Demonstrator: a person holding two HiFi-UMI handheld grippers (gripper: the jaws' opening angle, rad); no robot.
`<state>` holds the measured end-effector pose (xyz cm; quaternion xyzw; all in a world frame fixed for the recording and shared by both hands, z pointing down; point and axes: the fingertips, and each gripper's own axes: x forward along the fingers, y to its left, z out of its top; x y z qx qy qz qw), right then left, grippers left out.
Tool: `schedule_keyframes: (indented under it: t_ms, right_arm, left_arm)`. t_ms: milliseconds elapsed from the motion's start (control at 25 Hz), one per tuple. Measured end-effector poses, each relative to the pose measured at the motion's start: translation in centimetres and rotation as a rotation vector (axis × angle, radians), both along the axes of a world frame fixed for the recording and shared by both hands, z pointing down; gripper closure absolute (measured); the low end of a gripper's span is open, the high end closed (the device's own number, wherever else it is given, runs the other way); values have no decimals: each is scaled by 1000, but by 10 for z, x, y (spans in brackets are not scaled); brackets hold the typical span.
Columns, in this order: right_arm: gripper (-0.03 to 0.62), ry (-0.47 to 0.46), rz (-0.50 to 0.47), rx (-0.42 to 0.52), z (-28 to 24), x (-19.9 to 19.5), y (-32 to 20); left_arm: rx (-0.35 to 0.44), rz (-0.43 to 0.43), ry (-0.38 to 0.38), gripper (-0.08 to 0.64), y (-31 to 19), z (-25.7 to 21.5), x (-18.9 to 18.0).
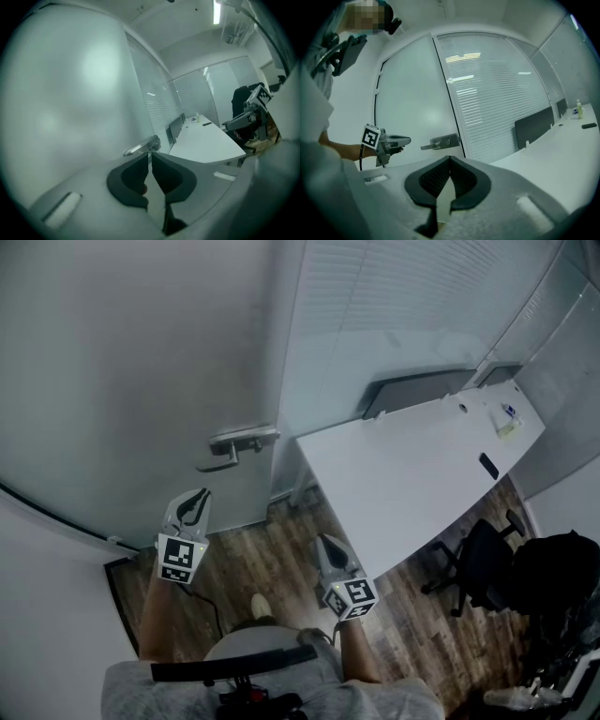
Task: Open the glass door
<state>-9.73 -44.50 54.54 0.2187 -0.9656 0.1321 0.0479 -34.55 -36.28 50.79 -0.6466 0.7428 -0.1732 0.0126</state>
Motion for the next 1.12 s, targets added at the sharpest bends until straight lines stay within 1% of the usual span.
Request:
schedule_keyframes:
  t_ms: [80, 200, 360, 520, 640, 760, 1000, 1120]
  right_arm:
    - [591, 2, 14, 2, 1, 4, -3]
    - [591, 6, 40, 1, 3, 9, -8]
    - [591, 8, 66, 10, 3, 14, -14]
    - [591, 4, 91, 7, 3, 18, -19]
    - [591, 1, 109, 2, 4, 21, -21]
    - [591, 7, 125, 0, 8, 26, -24]
    - [591, 12, 164, -9, 13, 34, -31]
    - [591, 9, 177, -16, 14, 34, -34]
  left_arm:
    - [-26, 30, -46, 526, -8, 2, -6]
    - [-80, 75, -111, 492, -19, 9, -12]
    - [-152, 118, -192, 472, -32, 22, -20]
    - [-200, 161, -221, 435, -47, 34, -24]
    - [-232, 175, -251, 411, -56, 39, -30]
    - [-269, 194, -279, 405, -64, 45, -34]
    - [-350, 254, -358, 380, -72, 57, -37]
    - [-383, 273, -413, 368, -78, 61, -40]
